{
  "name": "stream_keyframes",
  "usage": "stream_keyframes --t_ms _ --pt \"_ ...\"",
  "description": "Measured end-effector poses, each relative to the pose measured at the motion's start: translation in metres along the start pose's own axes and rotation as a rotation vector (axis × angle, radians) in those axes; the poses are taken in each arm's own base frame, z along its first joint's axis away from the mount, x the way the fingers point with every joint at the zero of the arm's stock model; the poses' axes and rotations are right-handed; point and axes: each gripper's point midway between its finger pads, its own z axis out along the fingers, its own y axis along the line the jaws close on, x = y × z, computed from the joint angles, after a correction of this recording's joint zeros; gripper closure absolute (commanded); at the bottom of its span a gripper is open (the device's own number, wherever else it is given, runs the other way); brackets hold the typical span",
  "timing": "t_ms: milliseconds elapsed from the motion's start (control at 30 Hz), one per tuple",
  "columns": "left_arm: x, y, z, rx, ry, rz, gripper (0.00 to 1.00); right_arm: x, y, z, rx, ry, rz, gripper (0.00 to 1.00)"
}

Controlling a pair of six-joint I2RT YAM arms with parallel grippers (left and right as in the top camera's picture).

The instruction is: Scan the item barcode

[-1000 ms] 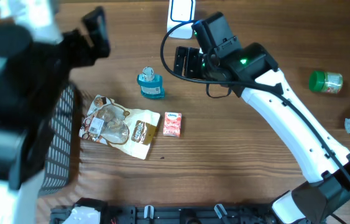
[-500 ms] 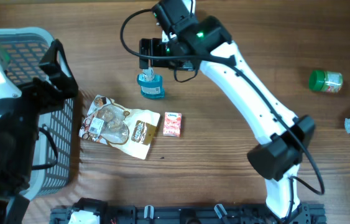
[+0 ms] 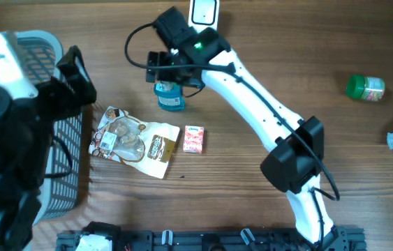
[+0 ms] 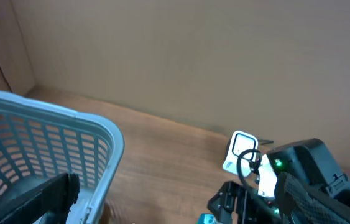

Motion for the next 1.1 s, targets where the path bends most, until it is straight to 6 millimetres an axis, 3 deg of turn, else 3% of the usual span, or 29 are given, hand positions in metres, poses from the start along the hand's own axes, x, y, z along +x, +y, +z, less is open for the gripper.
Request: stream_keyframes --t_ms 100,200,567,733,833,967,1100 --pt "0.007 -0.001 0.012 -0.012 0.035 0.008 0.0 0.011 0.006 0.011 0.01 0.023 0.024 0.01" --pt "0.006 0.001 0.013 -0.029 0.034 0.009 0.0 0.018 -0.002 0.028 0.044 0.056 0.064 0.01" --pt "0.008 0.003 0.012 -0.037 0.039 0.011 0.0 0.016 -0.006 0.032 0.065 0.048 0.102 0.01" --pt "0.008 0.003 0.012 -0.037 0.039 0.011 0.0 0.023 -0.015 0.056 0.097 0.086 0.092 0.01" --pt "0.009 0.003 0.012 -0.038 0.043 0.012 0.0 0.021 -0.014 0.056 0.09 0.081 0.064 0.01" --pt "0.009 0.003 0.012 -0.039 0.045 0.013 0.0 0.022 -0.015 0.056 0.091 0.088 -0.001 0.15" --pt "0.009 0.003 0.012 -0.039 0.045 0.013 0.0 0.022 -0.015 0.056 0.088 0.093 -0.039 0.21"
